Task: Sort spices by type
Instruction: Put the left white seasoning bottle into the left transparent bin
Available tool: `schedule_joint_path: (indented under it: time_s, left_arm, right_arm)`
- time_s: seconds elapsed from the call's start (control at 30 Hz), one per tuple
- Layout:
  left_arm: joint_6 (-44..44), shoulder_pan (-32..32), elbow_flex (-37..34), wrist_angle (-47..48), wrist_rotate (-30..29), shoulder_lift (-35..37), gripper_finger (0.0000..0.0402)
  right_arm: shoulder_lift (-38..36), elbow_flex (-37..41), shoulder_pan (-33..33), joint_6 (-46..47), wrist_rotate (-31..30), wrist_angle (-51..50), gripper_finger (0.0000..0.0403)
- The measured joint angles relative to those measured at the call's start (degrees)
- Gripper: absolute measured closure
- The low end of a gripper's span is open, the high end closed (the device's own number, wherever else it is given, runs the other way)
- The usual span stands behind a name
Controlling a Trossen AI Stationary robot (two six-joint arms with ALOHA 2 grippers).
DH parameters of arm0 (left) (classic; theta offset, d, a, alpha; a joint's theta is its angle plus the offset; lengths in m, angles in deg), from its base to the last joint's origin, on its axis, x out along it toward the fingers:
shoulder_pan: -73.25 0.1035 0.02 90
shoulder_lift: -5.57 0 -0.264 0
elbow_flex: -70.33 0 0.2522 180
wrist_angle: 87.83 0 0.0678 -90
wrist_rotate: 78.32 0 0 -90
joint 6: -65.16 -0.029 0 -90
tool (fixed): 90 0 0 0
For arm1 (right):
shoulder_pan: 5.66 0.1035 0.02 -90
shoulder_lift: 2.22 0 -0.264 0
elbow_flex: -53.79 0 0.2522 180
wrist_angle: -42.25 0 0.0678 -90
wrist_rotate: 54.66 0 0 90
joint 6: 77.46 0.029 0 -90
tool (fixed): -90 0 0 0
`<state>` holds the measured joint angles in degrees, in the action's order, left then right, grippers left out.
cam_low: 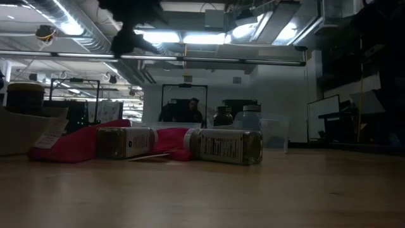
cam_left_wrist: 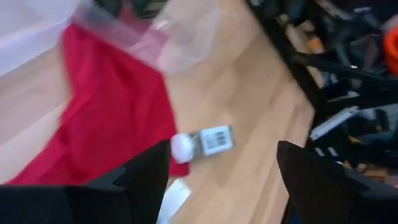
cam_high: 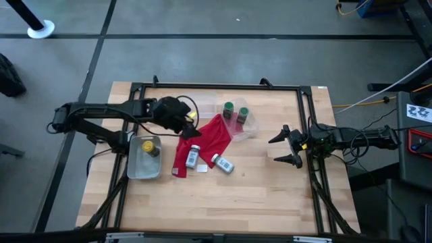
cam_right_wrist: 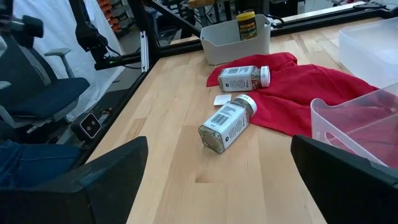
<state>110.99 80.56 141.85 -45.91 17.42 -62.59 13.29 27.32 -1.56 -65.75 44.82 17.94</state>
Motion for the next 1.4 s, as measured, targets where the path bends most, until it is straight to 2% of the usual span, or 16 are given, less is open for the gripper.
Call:
schedule_joint_path:
  time_s: [0.13, 0.3, 0.53, 0.67, 0.87, 1.4]
  left_arm:
    - [-1.5, -2.9, 0.0, -2.5, -0.1, -2.1, 0.0125]
    - [0.9, -6.8, 0.0, -2.2, -0.1, -4.8, 0.0125]
    - [9.1, -11.8, 0.0, -0.5, -0.1, -7.5, 0.0125]
    - [14.5, -13.3, 0.0, 5.2, -0.9, -8.4, 0.0125]
    - [20.9, -13.9, 0.0, 12.5, -2.0, -10.7, 0.0125]
    - [19.5, -10.9, 0.0, 9.8, -2.3, -23.0, 0.0125]
  right_arm:
    - [0.0, 0.0, 0.0, 0.0, 0.0, 0.0, 0.0008]
    - [0.0, 0.0, 0.0, 0.0, 0.0, 0.0, 0.0008]
    - [0.0, 0.0, 0.0, 0.0, 0.0, -0.1, 0.0008]
    - [0.0, 0.0, 0.0, 0.0, 0.0, -0.4, 0.0008]
    - [0.0, 0.0, 0.0, 0.0, 0.0, -0.4, 0.0008]
    - [0.0, 0.0, 0.0, 0.0, 0.1, -0.5, 0.0008]
